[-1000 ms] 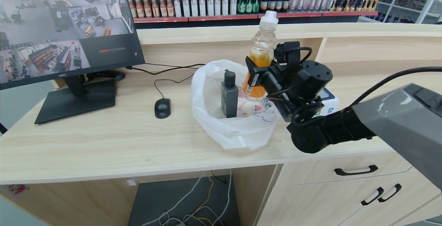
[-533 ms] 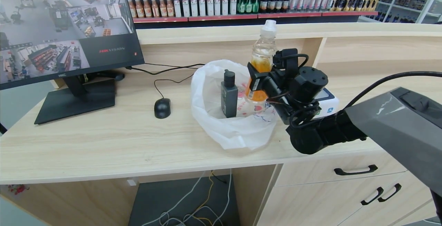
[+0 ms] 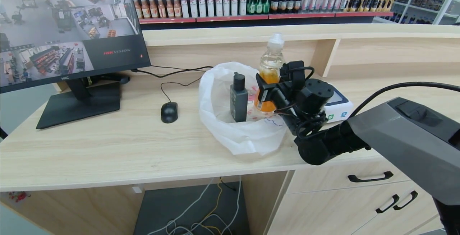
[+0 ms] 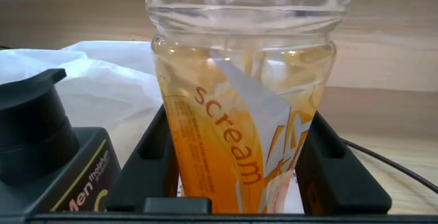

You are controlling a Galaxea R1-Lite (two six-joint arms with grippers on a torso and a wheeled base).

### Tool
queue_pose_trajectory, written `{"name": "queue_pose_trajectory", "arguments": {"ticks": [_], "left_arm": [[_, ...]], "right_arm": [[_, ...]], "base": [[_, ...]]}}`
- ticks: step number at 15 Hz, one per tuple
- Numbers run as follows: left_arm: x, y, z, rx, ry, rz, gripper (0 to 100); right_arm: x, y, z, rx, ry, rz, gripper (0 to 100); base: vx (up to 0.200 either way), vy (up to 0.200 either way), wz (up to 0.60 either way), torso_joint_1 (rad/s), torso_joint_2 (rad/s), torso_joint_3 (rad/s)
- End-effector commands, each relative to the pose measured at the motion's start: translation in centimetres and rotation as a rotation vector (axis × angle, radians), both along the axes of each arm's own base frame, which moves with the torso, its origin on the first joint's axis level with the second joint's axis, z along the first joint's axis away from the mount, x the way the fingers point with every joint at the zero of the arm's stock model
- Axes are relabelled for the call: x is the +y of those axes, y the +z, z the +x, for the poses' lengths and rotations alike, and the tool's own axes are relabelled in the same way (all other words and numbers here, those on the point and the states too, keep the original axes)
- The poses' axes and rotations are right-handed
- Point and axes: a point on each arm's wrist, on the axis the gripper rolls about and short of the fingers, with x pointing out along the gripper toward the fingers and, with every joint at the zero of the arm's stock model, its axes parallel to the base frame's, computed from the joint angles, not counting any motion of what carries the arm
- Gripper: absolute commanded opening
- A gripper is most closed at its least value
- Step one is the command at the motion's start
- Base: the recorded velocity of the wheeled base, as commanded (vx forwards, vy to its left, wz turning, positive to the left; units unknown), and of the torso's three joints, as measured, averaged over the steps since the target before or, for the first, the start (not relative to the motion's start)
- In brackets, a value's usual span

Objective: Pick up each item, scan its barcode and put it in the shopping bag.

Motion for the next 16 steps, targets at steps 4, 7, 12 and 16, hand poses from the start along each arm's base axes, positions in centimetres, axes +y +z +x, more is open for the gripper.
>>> {"name": "queue_pose_trajectory", "arguments": {"ticks": [4, 7, 12, 16], "left_arm": [[0.0, 0.0, 0.0, 0.0, 0.0, 0.0, 100], [0.0, 0.0, 0.0, 0.0, 0.0, 0.0, 100], [0.0, 0.0, 0.0, 0.0, 0.0, 0.0, 100], [0.0, 0.0, 0.0, 0.0, 0.0, 0.0, 100]], "right_arm": [[-0.2, -1.2, 0.5, 0.014, -0.005, -0.01, 0], [-0.1, -1.5, 0.5, 0.013, -0.007, -0.03, 0], [0.2, -1.9, 0.5, 0.012, -0.013, -0.064, 0], [0.2, -2.5, 0.4, 0.021, -0.008, -0.096, 0]], "base": [[0.0, 0.0, 0.0, 0.0, 0.0, 0.0], [0.0, 0.0, 0.0, 0.0, 0.0, 0.0], [0.0, 0.0, 0.0, 0.0, 0.0, 0.0], [0.0, 0.0, 0.0, 0.0, 0.0, 0.0]]}}
